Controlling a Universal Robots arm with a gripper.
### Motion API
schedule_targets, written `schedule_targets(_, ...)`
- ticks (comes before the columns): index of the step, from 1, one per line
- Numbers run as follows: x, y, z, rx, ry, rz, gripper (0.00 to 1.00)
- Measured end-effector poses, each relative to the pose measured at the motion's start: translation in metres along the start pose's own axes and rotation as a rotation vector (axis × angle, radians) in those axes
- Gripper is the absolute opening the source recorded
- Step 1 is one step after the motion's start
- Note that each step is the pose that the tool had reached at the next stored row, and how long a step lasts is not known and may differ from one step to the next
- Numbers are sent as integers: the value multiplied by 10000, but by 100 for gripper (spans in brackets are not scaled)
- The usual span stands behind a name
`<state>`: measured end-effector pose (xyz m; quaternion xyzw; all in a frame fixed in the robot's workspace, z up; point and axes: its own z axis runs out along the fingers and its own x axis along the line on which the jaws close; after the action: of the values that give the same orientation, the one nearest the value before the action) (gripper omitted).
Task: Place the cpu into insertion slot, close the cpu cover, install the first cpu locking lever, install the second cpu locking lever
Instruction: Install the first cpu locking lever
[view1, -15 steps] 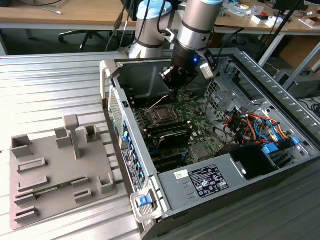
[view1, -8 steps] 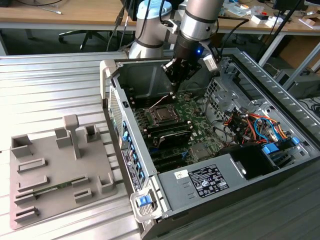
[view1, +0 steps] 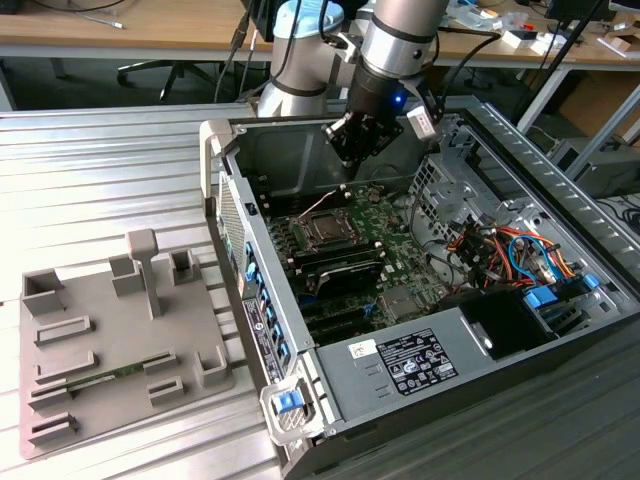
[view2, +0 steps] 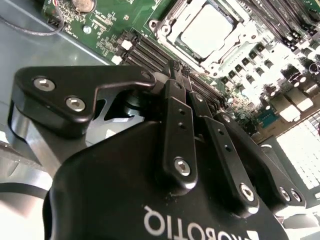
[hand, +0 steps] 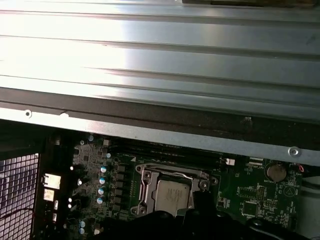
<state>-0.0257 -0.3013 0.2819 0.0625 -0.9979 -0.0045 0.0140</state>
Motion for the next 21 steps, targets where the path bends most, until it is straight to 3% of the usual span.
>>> schedule_targets(1, 19, 3, 1, -93, -12, -2, 11)
schedule_targets(3, 78, 10, 4, -181, -28, -6, 11)
schedule_targets(4, 162, 21, 14, -232, -47, -7, 11)
schedule_targets(10, 288, 37, 34, -256, -53, -8, 11)
schedule_targets(21, 389, 60, 52, -257, -55, -8, 11)
